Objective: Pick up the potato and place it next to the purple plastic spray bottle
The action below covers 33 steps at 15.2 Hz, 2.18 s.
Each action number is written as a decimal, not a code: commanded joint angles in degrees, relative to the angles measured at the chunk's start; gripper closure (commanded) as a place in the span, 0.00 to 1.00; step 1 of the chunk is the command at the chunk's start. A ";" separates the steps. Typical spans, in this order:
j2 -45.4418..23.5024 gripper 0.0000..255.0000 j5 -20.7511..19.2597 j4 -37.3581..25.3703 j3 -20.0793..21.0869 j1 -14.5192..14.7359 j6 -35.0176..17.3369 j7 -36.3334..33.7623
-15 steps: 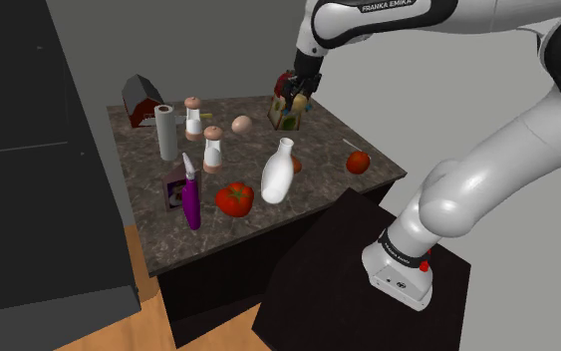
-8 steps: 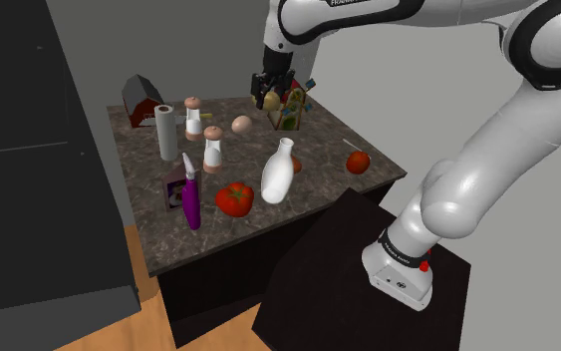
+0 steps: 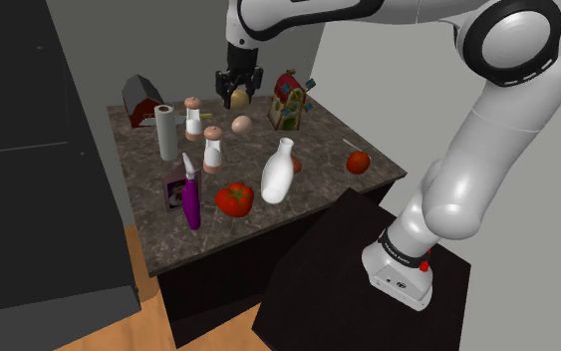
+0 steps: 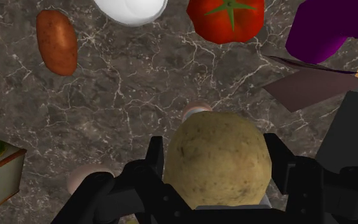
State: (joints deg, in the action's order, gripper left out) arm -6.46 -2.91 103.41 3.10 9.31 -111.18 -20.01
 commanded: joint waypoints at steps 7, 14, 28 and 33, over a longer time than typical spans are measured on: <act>-2.04 1.00 -0.28 3.29 0.16 0.26 -5.32 -0.83; -3.80 1.00 -0.54 6.51 0.11 0.27 -10.29 -1.15; -8.86 1.00 -1.29 11.06 -0.09 0.35 -19.87 -1.92; -11.13 1.00 -1.62 12.08 -0.21 0.42 -23.16 -2.25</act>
State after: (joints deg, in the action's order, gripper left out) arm -17.05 -4.45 115.35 2.90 9.68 -133.62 -22.15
